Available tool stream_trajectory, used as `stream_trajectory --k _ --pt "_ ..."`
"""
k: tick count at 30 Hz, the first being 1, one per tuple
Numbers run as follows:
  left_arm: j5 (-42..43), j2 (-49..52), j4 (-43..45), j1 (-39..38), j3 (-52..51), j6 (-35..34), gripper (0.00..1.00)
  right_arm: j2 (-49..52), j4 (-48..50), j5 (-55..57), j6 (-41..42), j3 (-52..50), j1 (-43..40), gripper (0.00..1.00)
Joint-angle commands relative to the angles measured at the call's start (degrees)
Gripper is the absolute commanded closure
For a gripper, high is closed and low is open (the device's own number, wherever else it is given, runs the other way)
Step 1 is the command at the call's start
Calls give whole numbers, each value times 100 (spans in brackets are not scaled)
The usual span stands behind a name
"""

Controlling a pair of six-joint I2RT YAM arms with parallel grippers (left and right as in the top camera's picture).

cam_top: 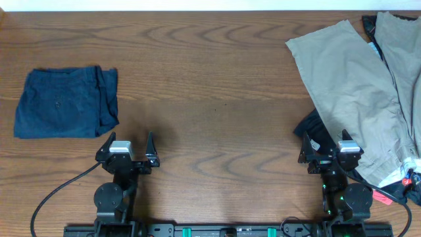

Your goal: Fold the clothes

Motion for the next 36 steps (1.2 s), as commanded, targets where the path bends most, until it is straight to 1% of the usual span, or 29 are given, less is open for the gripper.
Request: stream_trajectory --k 1,13,17,20,23,25,31,36 --pt "164 -37 -254 -17 -50 -52 2 -26 -28 57 -61 -4 33 1" --pt "170 -37 -249 -17 -50 -59 2 -26 -26 55 -59 -4 33 1" --pt "181 -37 -249 -17 -50 -334 2 -26 -31 55 -59 -4 33 1" --pt "177 -37 -251 -17 -50 -334 2 -22 -33 55 -55 -4 33 1" --pt "164 -28 -284 -17 -9 -334 2 -20 2 50 313 -4 33 1" --pt "164 24 -308 -17 66 -334 2 -20 -9 -61 372 0 33 1" --pt "166 608 -413 -17 566 -356 2 114 -57 -90 369 229 33 1" --pt "166 1543 -1108 -17 1440 -354 2 634 -723 210 372 785 33 1"
